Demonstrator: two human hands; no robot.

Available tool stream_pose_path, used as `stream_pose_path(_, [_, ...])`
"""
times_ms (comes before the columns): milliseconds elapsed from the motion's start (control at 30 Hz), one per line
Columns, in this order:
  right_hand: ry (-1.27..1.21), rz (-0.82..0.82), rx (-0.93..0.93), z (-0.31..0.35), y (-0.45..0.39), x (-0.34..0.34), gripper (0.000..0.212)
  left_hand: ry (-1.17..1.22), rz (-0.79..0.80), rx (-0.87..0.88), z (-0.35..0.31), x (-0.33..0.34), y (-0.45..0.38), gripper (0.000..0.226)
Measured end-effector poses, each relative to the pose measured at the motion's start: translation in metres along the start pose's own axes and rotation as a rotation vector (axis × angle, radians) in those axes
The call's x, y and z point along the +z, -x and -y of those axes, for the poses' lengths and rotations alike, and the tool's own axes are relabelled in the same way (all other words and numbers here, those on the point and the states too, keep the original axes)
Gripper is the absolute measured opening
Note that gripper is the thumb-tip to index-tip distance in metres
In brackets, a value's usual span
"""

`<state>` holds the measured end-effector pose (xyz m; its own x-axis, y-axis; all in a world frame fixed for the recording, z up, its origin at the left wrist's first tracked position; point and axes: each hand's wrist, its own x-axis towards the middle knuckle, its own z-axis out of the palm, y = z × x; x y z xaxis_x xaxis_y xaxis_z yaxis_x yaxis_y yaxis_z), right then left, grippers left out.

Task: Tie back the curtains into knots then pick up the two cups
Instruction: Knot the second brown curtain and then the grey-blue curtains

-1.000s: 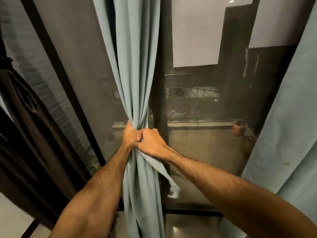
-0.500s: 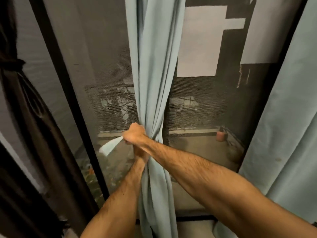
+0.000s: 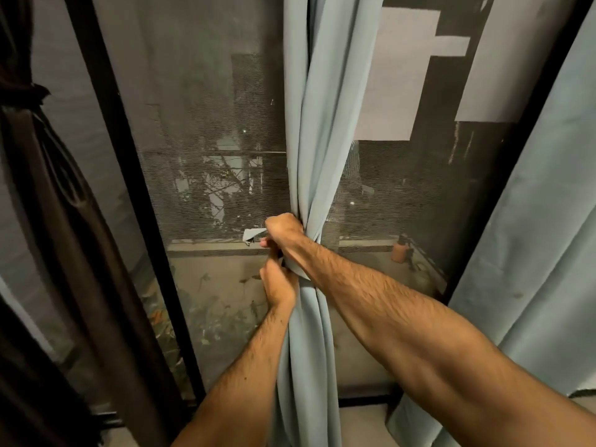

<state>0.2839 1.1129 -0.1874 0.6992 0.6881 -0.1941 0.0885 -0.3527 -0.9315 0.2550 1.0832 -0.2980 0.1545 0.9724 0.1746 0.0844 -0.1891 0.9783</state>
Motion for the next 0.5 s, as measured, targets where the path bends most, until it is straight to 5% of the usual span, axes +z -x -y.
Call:
stream_pose_path(167, [0.143,0.061,-0.087,-0.009,0.000,-0.009,0.021,-0.137,0.101,0.047,0.003,-0.007,-0.004,0.024])
stream_pose_path(300, [0.133,0.050,-0.468,-0.023,0.010,-0.028,0.023,-0.205,0.198,0.127,0.008,-0.003,-0.015,0.030])
stream_pose_path(400, [0.286,-0.180,-0.879,-0.040,0.025,-0.056,0.039,-0.069,0.290,0.144,0.003,-0.012,-0.017,0.024])
stream_pose_path(500, [0.211,-0.369,-0.911,-0.062,0.014,-0.093,0.043,0.019,0.360,0.181,0.011,-0.020,-0.028,0.022])
